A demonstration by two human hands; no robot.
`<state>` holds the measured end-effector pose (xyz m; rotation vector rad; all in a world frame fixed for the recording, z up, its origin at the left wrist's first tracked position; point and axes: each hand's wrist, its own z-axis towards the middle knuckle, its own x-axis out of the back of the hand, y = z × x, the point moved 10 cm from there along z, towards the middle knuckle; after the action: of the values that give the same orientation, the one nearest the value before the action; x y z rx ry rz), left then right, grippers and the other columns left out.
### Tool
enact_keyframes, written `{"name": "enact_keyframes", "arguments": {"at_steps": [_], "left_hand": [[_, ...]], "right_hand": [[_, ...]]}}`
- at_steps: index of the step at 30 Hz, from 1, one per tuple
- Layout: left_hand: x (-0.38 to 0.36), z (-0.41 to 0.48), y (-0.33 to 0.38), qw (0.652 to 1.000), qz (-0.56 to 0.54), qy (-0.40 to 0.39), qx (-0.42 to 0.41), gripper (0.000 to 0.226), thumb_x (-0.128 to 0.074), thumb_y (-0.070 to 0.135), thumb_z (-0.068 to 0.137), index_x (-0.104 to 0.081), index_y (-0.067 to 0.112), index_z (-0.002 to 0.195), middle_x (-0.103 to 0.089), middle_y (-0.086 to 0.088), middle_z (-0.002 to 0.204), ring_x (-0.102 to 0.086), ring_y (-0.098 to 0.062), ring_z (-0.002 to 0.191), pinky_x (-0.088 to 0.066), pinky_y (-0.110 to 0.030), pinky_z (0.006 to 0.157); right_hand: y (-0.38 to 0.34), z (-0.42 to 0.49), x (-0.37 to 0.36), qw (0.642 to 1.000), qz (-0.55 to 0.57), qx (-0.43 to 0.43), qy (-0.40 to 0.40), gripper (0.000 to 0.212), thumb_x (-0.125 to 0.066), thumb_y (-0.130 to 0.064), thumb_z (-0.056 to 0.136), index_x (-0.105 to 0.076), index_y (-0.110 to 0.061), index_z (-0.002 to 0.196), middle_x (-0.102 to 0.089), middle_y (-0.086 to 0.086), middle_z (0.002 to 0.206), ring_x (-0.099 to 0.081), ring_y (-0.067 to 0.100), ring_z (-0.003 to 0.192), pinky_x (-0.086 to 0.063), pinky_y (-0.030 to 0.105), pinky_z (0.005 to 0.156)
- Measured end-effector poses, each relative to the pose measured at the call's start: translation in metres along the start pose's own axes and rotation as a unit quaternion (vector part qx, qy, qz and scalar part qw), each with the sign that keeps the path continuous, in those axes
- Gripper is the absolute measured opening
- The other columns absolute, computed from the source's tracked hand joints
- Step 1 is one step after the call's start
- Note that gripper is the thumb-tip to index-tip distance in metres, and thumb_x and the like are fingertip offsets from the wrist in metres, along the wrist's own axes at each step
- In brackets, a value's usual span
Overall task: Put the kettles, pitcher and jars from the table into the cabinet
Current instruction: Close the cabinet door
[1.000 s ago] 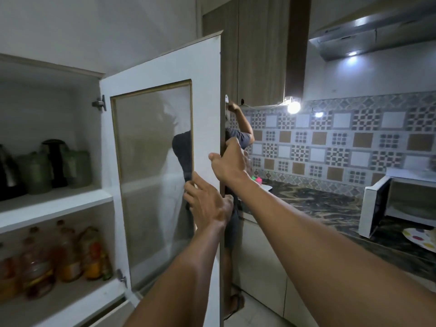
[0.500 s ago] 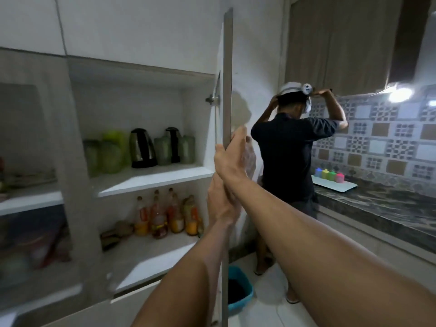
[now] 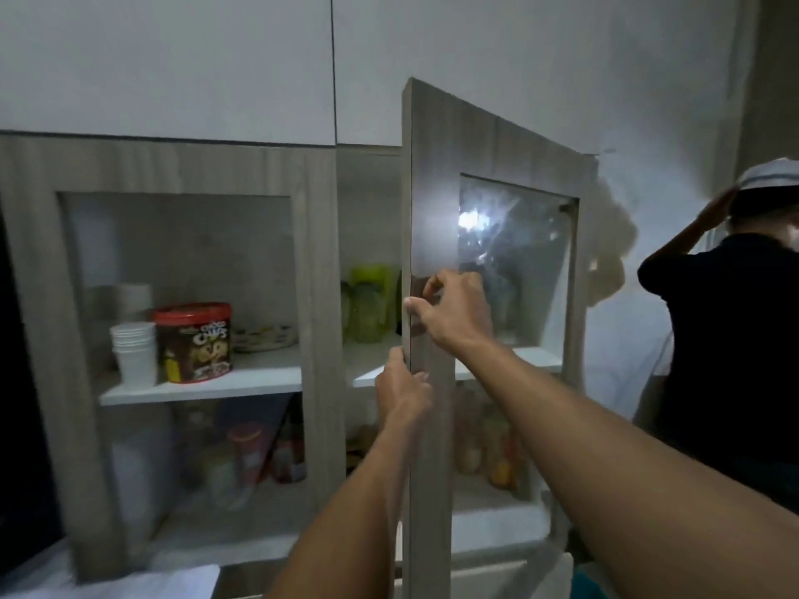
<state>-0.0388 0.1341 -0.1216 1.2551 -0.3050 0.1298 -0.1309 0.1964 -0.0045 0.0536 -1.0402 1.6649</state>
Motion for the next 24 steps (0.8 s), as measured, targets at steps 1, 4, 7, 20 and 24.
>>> {"name": "enact_keyframes", "arguments": {"at_steps": [1,4,7,20,24], "left_hand": [[0.004,0.016,-0.006,1.000,0.006,0.002,0.000,0.025,-0.056,0.002,0.095,-0.056,0.009,0.119,-0.067,-0.009,0.114,-0.059,-0.017,0.094,-0.041,-0.023,0.072],[0.018,0.062,-0.021,1.000,0.029,0.013,0.003,0.026,-0.056,0.004,0.097,-0.055,0.008,0.123,-0.065,-0.008,0.116,-0.062,-0.022,0.108,-0.047,-0.027,0.078],[0.026,0.108,-0.035,0.998,0.050,0.022,0.010,0.023,-0.058,0.008,0.096,-0.056,0.010,0.120,-0.064,-0.006,0.114,-0.058,-0.016,0.095,-0.047,-0.028,0.077],[0.048,0.238,-0.067,0.970,0.166,0.173,0.025,0.123,-0.084,0.031,0.076,0.005,-0.003,0.154,0.003,-0.021,0.165,0.001,-0.035,0.153,-0.014,-0.044,0.125],[0.044,0.263,-0.075,0.965,0.171,0.196,0.028,0.128,-0.082,0.035,0.077,0.014,-0.002,0.153,0.015,-0.020,0.164,0.011,-0.033,0.153,-0.006,-0.044,0.124]], "right_hand": [[-0.002,0.012,-0.017,1.000,0.003,0.000,-0.009,0.029,-0.072,-0.041,0.085,-0.057,-0.020,0.097,-0.042,0.004,0.110,-0.056,0.022,0.093,-0.046,0.030,0.077],[-0.006,0.049,-0.064,0.999,0.013,-0.007,-0.029,0.036,-0.077,-0.042,0.080,-0.052,-0.023,0.097,-0.042,0.010,0.121,-0.055,0.029,0.102,-0.053,0.040,0.085],[-0.008,0.084,-0.098,0.999,0.012,-0.013,-0.050,0.045,-0.080,-0.043,0.075,-0.046,-0.025,0.097,-0.040,0.012,0.122,-0.052,0.032,0.102,-0.053,0.046,0.086],[0.002,0.190,-0.185,0.995,-0.076,0.037,-0.050,0.033,-0.060,-0.041,0.094,-0.050,-0.017,0.113,-0.031,0.017,0.132,-0.041,0.035,0.112,-0.033,0.036,0.073],[0.007,0.211,-0.202,0.994,-0.091,0.037,-0.040,0.033,-0.058,-0.042,0.095,-0.052,-0.016,0.114,-0.032,0.017,0.133,-0.042,0.035,0.113,-0.033,0.035,0.071]]}}
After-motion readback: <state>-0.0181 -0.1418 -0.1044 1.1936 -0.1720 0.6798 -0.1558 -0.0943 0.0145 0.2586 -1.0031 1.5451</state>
